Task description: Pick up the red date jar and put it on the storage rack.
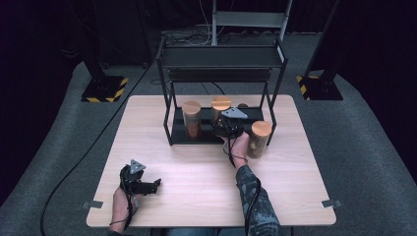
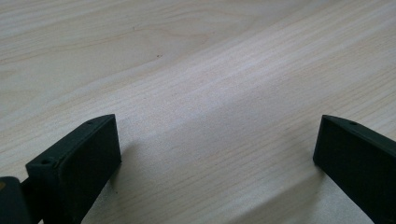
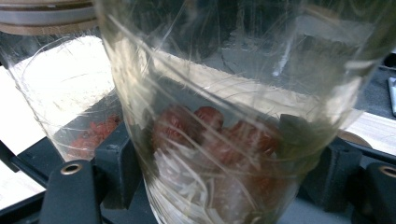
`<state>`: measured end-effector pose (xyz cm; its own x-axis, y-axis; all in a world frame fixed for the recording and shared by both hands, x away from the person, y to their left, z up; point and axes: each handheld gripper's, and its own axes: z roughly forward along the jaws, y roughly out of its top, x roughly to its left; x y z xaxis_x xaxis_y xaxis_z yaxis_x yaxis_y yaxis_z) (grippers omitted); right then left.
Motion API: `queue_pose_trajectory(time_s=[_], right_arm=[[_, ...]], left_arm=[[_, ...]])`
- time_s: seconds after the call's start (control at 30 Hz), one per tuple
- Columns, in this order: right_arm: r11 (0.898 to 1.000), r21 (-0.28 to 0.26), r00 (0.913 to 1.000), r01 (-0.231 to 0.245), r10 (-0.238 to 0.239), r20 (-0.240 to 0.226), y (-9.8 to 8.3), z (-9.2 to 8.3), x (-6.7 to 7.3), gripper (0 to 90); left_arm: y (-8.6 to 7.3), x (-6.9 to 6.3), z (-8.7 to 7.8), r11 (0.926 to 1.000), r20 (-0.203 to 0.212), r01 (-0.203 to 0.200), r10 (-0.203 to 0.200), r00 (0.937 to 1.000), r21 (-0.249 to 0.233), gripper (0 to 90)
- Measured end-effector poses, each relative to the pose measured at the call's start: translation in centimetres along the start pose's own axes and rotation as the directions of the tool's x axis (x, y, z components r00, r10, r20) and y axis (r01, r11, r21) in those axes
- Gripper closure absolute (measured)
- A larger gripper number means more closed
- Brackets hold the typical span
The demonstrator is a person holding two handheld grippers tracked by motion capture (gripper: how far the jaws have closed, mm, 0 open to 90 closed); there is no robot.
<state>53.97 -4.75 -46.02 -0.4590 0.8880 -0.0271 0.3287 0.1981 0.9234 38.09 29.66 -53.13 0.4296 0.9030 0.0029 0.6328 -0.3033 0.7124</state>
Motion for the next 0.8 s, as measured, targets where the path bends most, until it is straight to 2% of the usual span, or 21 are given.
queue_pose_trajectory(time_s=[0.8], right_arm=[[1.000,0.013,1.0000,0.007,-0.006,-0.003,-0.6,1.3,0.2,24.3]], left_arm=[[0.0,0.0,0.0,1.0000,0.000,-0.001,0.001,1.0000,0.001,0.0]])
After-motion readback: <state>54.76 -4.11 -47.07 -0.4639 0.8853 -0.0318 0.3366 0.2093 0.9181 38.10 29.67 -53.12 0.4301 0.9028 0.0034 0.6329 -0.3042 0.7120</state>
